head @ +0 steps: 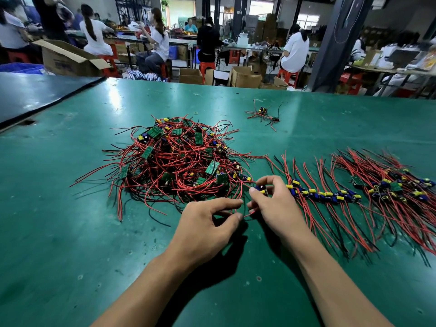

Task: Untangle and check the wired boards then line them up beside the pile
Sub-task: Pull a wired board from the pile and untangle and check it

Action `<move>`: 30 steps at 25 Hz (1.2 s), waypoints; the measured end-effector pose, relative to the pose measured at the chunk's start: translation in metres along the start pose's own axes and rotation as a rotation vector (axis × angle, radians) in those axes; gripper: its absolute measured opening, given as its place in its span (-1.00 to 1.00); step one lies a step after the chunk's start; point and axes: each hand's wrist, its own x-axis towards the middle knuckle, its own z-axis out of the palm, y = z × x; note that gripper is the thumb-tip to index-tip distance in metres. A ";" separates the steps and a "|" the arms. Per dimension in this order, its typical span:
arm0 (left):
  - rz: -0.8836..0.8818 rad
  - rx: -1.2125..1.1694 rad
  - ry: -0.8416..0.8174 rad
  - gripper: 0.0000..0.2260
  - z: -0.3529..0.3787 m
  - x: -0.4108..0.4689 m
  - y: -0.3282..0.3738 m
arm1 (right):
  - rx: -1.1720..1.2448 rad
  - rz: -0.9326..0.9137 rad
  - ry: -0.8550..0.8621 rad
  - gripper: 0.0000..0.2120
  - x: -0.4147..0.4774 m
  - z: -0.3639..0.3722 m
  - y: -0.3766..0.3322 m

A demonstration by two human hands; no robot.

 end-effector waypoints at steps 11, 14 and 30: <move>-0.033 -0.011 0.064 -0.75 0.002 0.004 -0.001 | 0.545 0.147 -0.106 -0.87 -0.002 -0.010 -0.028; -0.014 0.006 0.100 -0.77 0.002 0.005 -0.004 | 0.563 0.121 -0.067 -0.86 0.000 -0.020 -0.028; 0.030 -0.216 0.291 -0.83 0.000 0.002 -0.001 | 0.385 0.154 -0.011 -0.80 0.005 -0.011 -0.015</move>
